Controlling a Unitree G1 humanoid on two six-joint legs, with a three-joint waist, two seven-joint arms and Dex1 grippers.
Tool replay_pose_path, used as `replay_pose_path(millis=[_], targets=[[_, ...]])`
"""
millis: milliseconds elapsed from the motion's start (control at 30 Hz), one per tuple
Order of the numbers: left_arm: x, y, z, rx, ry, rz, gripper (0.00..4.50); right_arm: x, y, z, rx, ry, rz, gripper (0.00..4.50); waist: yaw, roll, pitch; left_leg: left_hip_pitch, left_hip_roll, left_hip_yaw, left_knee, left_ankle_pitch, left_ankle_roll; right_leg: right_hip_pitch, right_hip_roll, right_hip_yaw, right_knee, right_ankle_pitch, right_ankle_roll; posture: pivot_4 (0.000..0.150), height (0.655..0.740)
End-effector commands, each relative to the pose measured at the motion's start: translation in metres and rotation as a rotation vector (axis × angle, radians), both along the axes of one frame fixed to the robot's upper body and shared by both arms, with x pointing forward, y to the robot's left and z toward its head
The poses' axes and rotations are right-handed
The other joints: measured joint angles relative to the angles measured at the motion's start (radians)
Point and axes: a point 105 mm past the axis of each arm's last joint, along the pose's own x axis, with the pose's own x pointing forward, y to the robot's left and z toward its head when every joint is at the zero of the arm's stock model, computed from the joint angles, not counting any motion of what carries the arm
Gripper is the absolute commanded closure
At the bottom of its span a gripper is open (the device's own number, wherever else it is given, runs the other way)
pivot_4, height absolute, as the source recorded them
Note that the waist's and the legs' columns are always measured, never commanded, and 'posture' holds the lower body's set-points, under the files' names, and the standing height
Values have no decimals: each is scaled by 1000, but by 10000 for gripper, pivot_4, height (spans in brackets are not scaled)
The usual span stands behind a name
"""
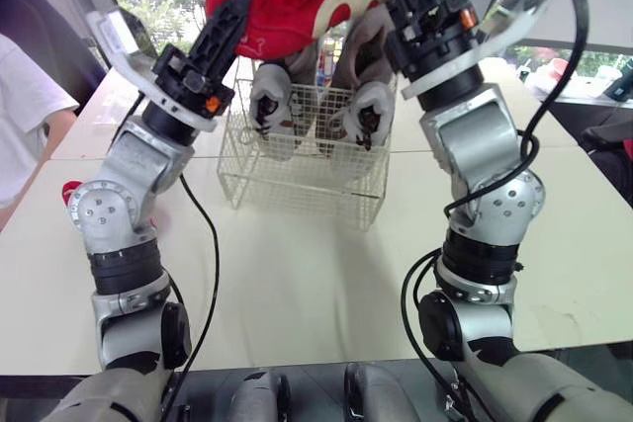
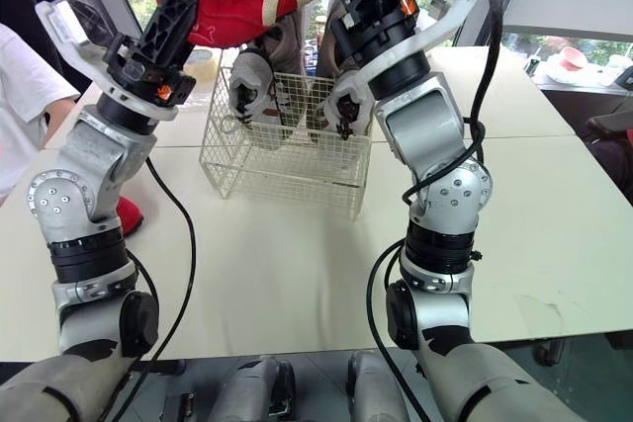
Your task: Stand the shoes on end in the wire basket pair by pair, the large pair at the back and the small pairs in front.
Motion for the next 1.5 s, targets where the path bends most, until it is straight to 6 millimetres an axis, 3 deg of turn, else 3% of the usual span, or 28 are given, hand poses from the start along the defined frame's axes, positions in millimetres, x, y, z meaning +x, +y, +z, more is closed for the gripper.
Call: replay_pose_path(millis=[33, 167, 200, 300, 433, 500, 600, 700, 800, 867, 933, 1167, 1300, 1500], targets=[[-2, -4, -5, 78, -2, 12, 23380, -15, 1, 13, 16, -77, 31, 32341, 0, 0, 0, 0, 0, 0, 0, 0, 0, 0, 0, 0, 0, 0, 0, 1500, 7400], [-5, -3, -14, 139, 13, 13, 1903, -15, 0, 15, 9, -94, 32, 32341, -1, 0, 0, 0, 0, 0, 0, 0, 0, 0, 0, 0, 0, 0, 0, 1500, 7400], [-7, -2, -17, 165, 18, 18, 667, -16, -2, 17, 11, -101, 31, 32341, -1, 0, 0, 0, 0, 0, 0, 0, 0, 0, 0, 0, 0, 0, 0, 1500, 7400], [-7, -1, -30, 299, 25, 105, 667, -16, -14, 25, 27, -122, 18, 32341, -2, 0, 0, -1, 0, 0, 0, 0, 0, -1, -1, 0, 0, 0, 0, 1500, 7400], [-31, 0, -51, 484, 24, 107, 667, -19, -48, 46, 90, -160, -16, 32341, -3, 2, 1, -2, 0, 0, -1, 0, 0, -2, -1, 0, -1, -1, -1, 1500, 7400], [-39, 4, -59, 530, 49, 120, 667, -24, -64, 54, 41, -209, -49, 32341, 2, 2, 1, -4, 0, -1, -1, 0, 0, -4, -1, 0, -1, -1, -2, 1500, 7400], [-49, 7, -73, 600, 86, 150, 667, -33, -79, 56, -174, -302, -101, 32341, 3, 2, 1, -7, -1, -2, -1, -1, 1, -4, -2, -1, -4, -2, -4, 1500, 7400], [-53, 8, -92, 714, 98, 196, 667, -39, -77, 34, -541, -375, -122, 32341, 3, 2, 1, -8, -1, -1, -1, -2, 2, -5, -3, -1, -5, -3, -4, 1500, 7400], [-50, 11, -100, 738, 104, 250, 667, -36, -76, 16, -745, -394, -126, 32341, 0, 2, 1, -8, -1, -1, -1, -3, 3, -5, -3, -1, -6, -3, -5, 1500, 7400], [-37, 18, -105, 775, 89, 404, 667, -33, -72, 0, -883, -417, -119, 32341, 1, 2, 1, -8, 0, -1, -1, -3, 3, -5, -2, -1, -7, -3, -5, 1500, 7400], [-40, 11, -112, 823, 48, 421, 667, -30, -67, -15, -999, -442, -102, 32341, 3, 2, 1, -8, 0, -1, -1, -2, 3, -5, -2, -1, -7, -2, -5, 1500, 7400], [-55, -6, -128, 840, 30, 366, 667, -16, -48, -36, -1149, -567, -147, 32341, 4, 2, 1, -16, -1, 0, 1, -2, 2, -13, -3, 0, -6, -2, -5, 1500, 7400], [-58, -7, -131, 820, 43, 356, 667, -8, -43, -44, -1202, -621, -184, 32341, 7, 2, 1, -16, -1, 1, 1, -1, 1, -15, -2, 0, -4, -2, -5, 1500, 7400], [-54, -2, -131, 830, 57, 359, 667, -7, -37, -65, -1211, -588, -83, 32341, 7, 1, 1, -16, -1, 1, 1, -1, 1, -14, -2, 0, -3, -2, -5, 1500, 7400]])
